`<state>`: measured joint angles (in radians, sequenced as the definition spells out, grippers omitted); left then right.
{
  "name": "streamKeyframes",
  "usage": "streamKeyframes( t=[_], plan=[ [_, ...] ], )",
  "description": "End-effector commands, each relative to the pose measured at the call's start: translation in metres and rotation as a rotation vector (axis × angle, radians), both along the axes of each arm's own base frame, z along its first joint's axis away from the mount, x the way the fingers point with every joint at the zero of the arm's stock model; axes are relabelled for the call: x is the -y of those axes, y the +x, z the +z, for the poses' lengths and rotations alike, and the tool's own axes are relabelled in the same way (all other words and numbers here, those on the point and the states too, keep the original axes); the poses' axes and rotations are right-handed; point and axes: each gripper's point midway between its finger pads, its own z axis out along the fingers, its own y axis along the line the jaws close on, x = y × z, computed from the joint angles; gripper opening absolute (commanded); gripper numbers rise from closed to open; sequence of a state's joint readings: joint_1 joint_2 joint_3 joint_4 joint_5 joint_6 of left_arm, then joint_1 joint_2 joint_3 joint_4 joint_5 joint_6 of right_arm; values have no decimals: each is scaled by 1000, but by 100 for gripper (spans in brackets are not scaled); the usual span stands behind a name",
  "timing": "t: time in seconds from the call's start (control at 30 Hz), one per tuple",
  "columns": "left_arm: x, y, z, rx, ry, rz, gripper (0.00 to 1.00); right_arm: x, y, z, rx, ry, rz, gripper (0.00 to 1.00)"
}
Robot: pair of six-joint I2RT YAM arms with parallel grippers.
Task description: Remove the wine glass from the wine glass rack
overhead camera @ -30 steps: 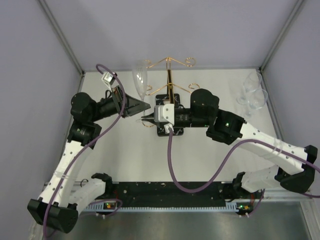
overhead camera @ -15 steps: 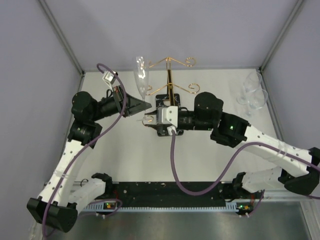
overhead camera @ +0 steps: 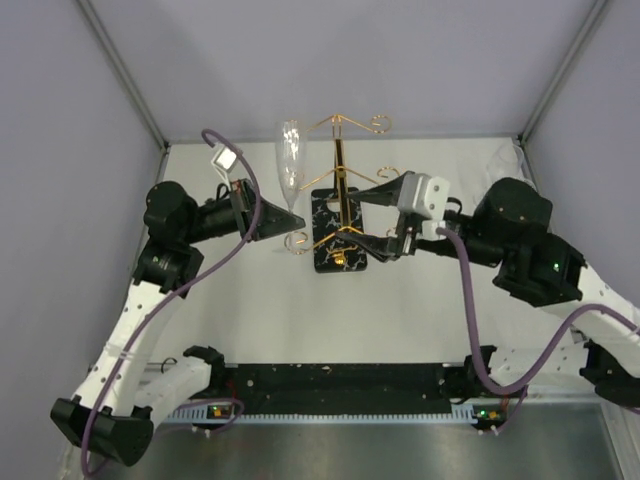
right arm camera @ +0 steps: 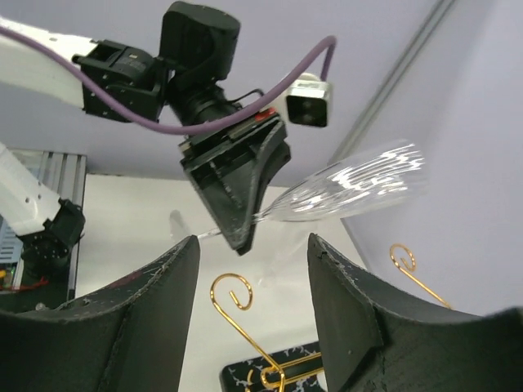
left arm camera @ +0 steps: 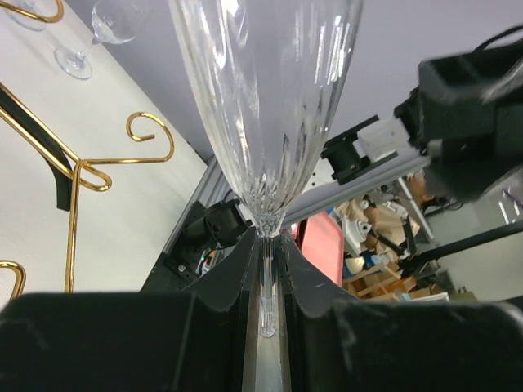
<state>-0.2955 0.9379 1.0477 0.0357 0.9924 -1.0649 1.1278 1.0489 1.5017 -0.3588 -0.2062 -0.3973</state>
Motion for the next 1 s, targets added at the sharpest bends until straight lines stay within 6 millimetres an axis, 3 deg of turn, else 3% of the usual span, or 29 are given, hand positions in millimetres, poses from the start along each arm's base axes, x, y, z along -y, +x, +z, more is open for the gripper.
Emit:
streamKeyframes(
  t=[0.0,0.2,0.37,0.53,0.8,0.97],
  plan=[
    [-4,-37,7,159,48,-112,0,12,5,12,-104,-1,-77,54],
    [-13,-77,-24,212,139,-223,0,18,-2,12,-128,-46,-59,54],
    [-15,-110,-37,324,167,-303,0,18,-13,16,-161,-83,-4,55],
    [-18,-127,-52,369,191,-332,0,19,-28,20,-190,-95,64,54],
    [-16,-138,-74,405,233,-371,0,28,-59,30,-242,-100,196,54],
    [-15,-144,-78,424,241,-400,0,21,-63,26,-280,-128,226,53]
  ],
)
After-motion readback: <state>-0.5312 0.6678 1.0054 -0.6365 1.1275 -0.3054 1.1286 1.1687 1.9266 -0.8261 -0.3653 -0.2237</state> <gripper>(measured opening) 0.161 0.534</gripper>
